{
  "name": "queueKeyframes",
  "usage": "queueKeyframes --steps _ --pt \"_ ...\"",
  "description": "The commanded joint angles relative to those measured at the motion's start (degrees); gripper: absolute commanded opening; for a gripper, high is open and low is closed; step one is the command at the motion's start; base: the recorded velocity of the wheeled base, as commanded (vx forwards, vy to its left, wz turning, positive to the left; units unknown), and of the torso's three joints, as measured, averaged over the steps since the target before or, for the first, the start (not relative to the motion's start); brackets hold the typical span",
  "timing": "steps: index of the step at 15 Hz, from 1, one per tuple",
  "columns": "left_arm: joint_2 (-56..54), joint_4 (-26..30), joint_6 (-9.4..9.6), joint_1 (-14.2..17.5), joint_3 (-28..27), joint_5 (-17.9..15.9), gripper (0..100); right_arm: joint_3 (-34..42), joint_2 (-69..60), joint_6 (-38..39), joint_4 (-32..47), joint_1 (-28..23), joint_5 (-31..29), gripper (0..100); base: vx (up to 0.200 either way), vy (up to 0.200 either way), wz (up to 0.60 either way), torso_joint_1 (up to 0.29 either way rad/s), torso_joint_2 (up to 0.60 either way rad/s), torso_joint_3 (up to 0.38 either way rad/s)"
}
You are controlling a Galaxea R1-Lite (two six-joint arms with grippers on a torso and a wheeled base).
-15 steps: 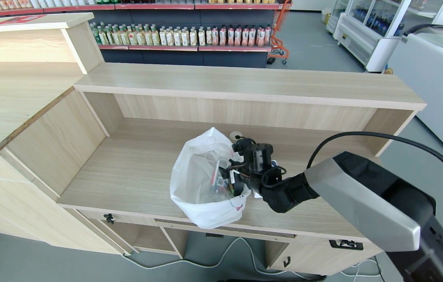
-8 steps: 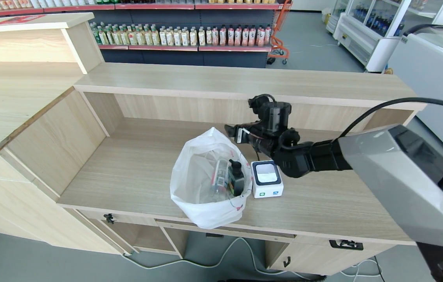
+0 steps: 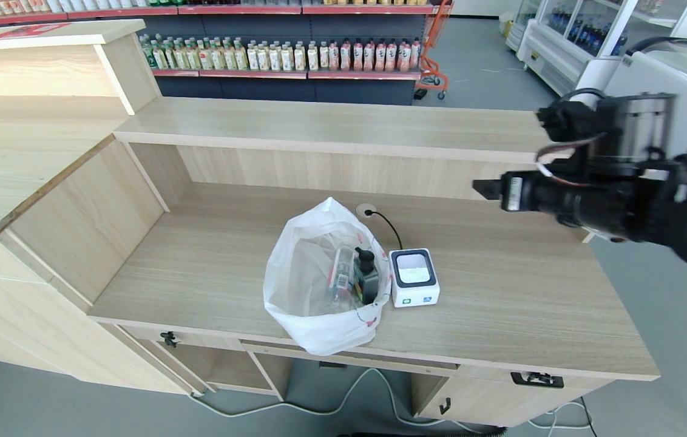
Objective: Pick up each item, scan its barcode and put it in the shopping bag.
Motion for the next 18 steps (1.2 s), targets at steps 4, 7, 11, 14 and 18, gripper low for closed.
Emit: queueKeyframes --steps 4,7,11,14,18 --pt "0.0 0.0 0.0 0.0 0.0 0.0 100 46.1 -54.4 -0.3 11.9 -4.6 -7.5 100 0.0 0.0 0.0 0.0 0.0 0.0" --pt "0.0 0.0 0.0 0.0 0.0 0.0 100 51.9 -63.6 -0.3 12.0 -9.2 4.1 100 0.0 0.0 0.0 0.0 0.0 0.0" --pt "0.0 0.0 0.0 0.0 0.0 0.0 100 60.2 -83.0 -0.6 17.1 -17.1 12.2 100 0.0 0.0 0.0 0.0 0.0 0.0" --pt "0.0 0.0 -0.09 0.0 0.0 0.0 100 62.0 -91.3 -1.3 22.0 -17.2 11.2 100 0.0 0.0 0.0 0.0 0.0 0.0" --pt "0.0 0.0 0.0 0.0 -0.1 0.0 100 62.1 -91.2 -3.2 22.0 -17.2 11.4 100 0.0 0.0 0.0 0.0 0.0 0.0"
